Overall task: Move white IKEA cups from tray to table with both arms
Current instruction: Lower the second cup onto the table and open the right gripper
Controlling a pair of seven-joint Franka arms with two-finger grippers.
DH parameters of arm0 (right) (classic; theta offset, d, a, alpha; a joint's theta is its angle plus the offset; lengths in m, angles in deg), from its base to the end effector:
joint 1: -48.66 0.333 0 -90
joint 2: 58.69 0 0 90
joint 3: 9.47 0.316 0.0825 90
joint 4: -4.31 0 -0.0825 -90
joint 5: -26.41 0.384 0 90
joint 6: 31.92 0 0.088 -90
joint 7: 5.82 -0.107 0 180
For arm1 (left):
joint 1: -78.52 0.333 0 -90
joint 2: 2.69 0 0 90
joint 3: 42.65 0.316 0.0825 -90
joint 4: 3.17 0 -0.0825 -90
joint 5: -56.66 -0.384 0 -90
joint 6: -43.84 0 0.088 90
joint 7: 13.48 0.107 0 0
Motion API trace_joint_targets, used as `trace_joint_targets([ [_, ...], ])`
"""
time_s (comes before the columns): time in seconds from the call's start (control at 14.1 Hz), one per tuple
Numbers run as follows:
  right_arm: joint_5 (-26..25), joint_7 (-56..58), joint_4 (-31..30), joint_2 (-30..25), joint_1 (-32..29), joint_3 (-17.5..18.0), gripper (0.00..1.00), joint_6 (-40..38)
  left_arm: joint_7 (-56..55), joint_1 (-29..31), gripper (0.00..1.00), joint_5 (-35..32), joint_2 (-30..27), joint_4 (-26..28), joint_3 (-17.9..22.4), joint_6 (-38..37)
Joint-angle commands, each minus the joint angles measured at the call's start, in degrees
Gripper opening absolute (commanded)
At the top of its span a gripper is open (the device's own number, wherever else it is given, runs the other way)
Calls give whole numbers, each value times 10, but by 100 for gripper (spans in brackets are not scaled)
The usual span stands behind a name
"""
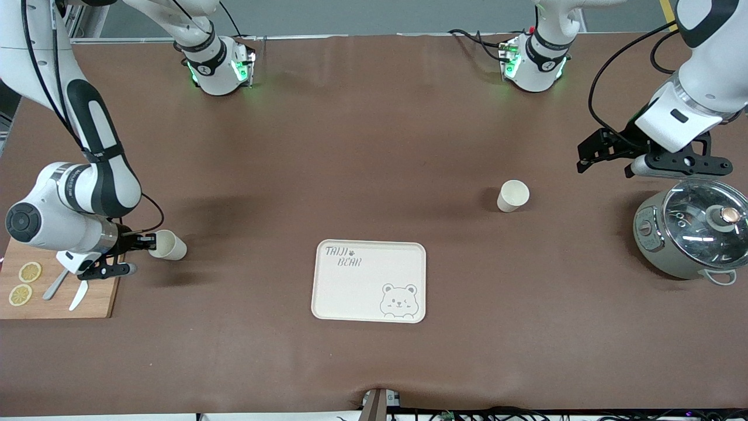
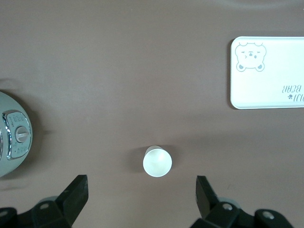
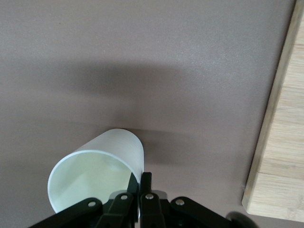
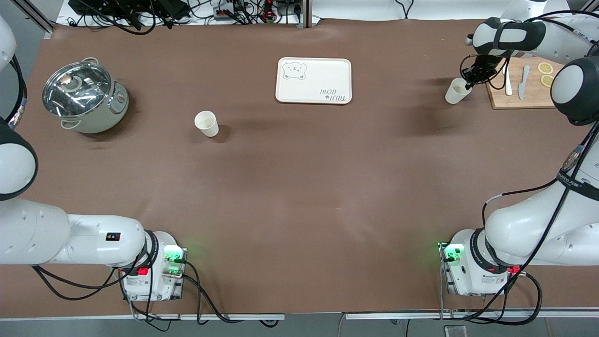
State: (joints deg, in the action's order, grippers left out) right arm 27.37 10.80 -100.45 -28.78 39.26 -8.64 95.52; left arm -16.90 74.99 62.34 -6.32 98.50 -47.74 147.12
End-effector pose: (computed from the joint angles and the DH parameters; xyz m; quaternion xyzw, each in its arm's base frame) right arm 0.6269 -0.0945 0.2373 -0.9959 -0.0638 0.0593 0.0235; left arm 0.5439 -0.0922 0.5833 0.9973 -0.0361 0.0405 0.0504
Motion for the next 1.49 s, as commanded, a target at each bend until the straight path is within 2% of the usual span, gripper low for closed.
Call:
trace_joint_targets([
  [0.0,-17,-1,-22,-13,-9,7,0,6,-11,-31,100,-13,7,-18,25,-19],
  [0.07,-17,-1,-20,-13,-10,7,0,5,-11,-37,100,-13,7,-17,33,-19],
  [0.14,-17,2,-19,-13,-12,8,18,2,-12,-40,100,-13,7,-17,36,-19],
  [0.21,-17,3,-18,-13,-9,8,99,0,-12,-39,100,-13,6,-17,36,-19],
  [0.35,-16,-3,-12,-15,-6,9,100,-10,-12,-33,100,-13,6,-18,34,-19],
  [0.64,-10,-15,56,-17,-5,11,100,-116,-28,-32,100,-14,6,-18,26,-19],
  [0.78,-10,-14,110,-17,-4,14,100,-168,-32,-31,100,-13,5,-19,22,-19],
  [0.99,-15,-14,205,-15,8,15,100,-245,-33,-13,100,-13,6,-51,2,-51],
  [1.28,-20,-20,305,-15,25,9,100,-358,-27,-15,100,-16,-1,-62,2,-90],
  [1.42,-37,-102,357,-18,40,9,100,-423,-6,-18,100,-80,-2,-61,-3,-127],
])
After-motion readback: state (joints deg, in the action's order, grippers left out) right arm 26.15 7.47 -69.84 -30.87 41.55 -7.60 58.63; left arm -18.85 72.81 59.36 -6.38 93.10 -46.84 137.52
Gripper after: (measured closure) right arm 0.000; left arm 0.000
